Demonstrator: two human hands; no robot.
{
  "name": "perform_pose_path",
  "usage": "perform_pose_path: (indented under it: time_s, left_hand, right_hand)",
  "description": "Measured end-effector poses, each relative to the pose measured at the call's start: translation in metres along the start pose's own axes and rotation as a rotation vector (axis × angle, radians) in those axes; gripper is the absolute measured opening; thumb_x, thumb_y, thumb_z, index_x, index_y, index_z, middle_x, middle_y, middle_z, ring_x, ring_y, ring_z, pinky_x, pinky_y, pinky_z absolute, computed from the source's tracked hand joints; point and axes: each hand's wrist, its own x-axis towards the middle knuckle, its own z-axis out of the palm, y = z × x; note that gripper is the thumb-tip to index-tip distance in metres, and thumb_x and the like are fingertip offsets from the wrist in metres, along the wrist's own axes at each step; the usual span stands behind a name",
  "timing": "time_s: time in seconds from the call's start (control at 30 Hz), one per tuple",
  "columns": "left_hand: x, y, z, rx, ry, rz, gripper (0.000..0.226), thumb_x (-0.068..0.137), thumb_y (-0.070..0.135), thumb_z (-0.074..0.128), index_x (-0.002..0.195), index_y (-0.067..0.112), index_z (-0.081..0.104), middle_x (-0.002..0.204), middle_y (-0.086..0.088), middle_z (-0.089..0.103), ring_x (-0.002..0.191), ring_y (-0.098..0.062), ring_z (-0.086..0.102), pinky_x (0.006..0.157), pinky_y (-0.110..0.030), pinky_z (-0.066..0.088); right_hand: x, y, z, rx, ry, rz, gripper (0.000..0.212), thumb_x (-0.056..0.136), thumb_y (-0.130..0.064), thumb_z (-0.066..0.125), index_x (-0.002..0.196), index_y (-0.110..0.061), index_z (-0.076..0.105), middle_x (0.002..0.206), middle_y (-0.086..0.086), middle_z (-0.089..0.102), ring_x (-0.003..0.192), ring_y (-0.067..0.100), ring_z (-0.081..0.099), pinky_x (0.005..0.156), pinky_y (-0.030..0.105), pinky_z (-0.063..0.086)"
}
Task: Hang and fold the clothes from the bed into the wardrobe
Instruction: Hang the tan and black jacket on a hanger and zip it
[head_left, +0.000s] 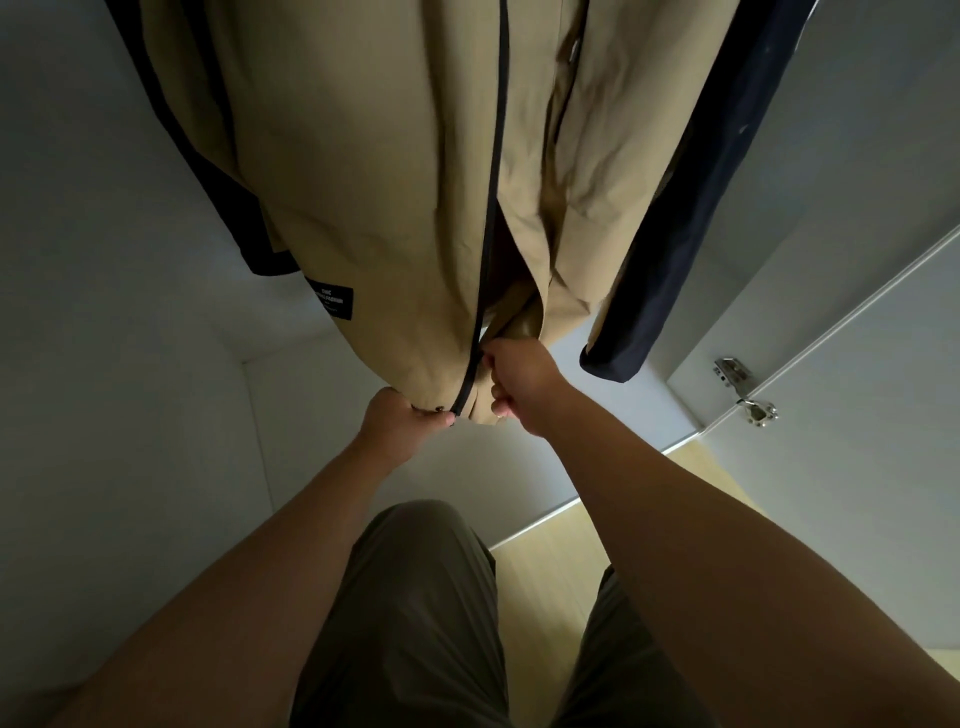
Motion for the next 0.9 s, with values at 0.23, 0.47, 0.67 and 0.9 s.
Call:
perform_pose_path:
  time_s: [0.23, 0.47, 0.67, 0.9]
  left_hand:
    - [0.004, 0.024, 0.012, -0.254, 0.033, -0.093, 0.026, 0.079, 0.027, 0.083, 0.094, 0.008, 0.075, 0.089, -0.006, 0.076, 0.084, -0.019, 0.071, 0.08, -0.031, 0.054]
    - [0.016, 0.027, 0.0, -0.139, 0.167, -0.137, 0.03, 0.079, 0.037, 0.082, 0.065, 0.016, 0.065, 0.057, 0.01, 0.065, 0.067, -0.02, 0.065, 0.05, -0.013, 0.042]
    - [0.011, 0.064, 0.005, -0.087, 0.58, -0.266, 0.089, 0.059, 0.04, 0.092, 0.129, 0.012, 0.044, 0.133, -0.013, 0.043, 0.114, -0.032, 0.052, 0.092, -0.045, 0.051]
    - [0.01, 0.094, 0.007, 0.187, 0.385, 0.373, 0.024, 0.082, 0.033, 0.072, 0.098, 0.018, 0.062, 0.091, 0.005, 0.062, 0.087, -0.017, 0.059, 0.072, -0.029, 0.045]
  right_hand:
    - [-0.011, -0.008, 0.003, 0.07, -0.049, 0.066, 0.017, 0.09, -0.008, 0.041, 0.073, -0.014, 0.04, 0.047, -0.001, 0.026, 0.036, 0.014, 0.021, 0.043, 0.023, 0.023]
    - [-0.026, -0.061, 0.0, 0.22, 0.052, -0.164, 0.023, 0.093, -0.009, 0.039, 0.071, -0.014, 0.041, 0.042, -0.002, 0.031, 0.031, 0.013, 0.027, 0.042, 0.022, 0.027]
    - [-0.031, -0.056, -0.004, -0.082, 0.074, -0.15, 0.027, 0.094, -0.016, 0.046, 0.067, -0.014, 0.048, 0.04, -0.004, 0.038, 0.034, 0.014, 0.033, 0.043, 0.022, 0.03]
    - [-0.031, -0.066, -0.009, -0.566, 0.022, -0.363, 0.032, 0.096, -0.016, 0.044, 0.066, -0.015, 0.053, 0.059, 0.002, 0.053, 0.05, 0.024, 0.052, 0.044, 0.029, 0.046]
